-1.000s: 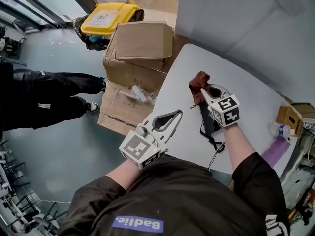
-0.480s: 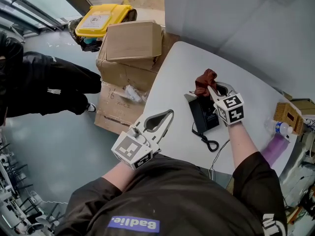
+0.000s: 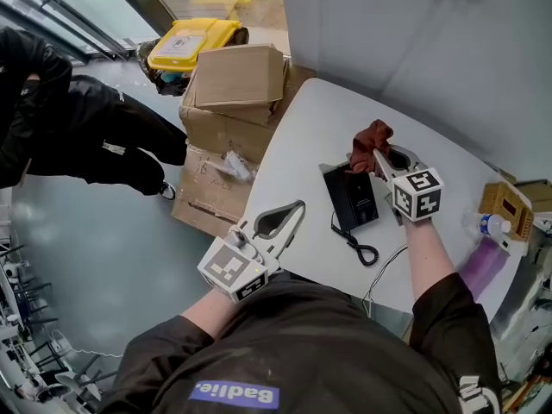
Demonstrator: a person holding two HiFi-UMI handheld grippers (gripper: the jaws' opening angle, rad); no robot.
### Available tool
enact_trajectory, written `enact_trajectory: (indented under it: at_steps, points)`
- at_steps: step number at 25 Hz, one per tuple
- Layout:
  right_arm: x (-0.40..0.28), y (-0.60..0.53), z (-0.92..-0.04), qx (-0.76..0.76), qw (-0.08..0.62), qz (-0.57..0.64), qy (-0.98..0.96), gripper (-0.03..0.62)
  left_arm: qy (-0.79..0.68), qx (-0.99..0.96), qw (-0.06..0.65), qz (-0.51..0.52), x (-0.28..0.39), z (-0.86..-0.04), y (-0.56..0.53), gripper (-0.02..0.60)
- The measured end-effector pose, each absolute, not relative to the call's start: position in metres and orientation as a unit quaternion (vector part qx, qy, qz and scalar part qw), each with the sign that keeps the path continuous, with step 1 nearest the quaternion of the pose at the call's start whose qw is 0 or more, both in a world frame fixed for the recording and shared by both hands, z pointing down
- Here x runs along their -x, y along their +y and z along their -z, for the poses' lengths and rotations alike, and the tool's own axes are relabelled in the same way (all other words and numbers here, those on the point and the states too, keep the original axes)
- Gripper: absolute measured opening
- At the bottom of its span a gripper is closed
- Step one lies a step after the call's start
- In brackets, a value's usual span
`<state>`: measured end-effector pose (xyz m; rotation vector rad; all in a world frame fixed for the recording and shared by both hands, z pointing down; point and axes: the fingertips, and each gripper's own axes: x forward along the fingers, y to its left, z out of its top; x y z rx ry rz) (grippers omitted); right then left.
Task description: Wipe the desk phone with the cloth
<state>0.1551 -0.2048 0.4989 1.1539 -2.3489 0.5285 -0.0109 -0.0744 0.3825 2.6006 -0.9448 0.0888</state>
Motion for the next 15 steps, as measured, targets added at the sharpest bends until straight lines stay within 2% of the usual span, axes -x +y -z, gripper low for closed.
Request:
enact_trajectory:
  at_steps: [6, 15]
  points:
    - [-0.133, -0.161, -0.461, -0.423, 0.183, -0.200, -0.865, 0.049, -0.323, -0.929, 0.178, -0.025, 0.021, -0.366, -0.048, 0.014]
    - [-0.048, -0.053, -0.412, -0.453, 0.135, -0.206, -0.857, 0.049, -0.247, -0.953, 0.174, -0.018, 0.067, -0.359, 0.008, 0.014]
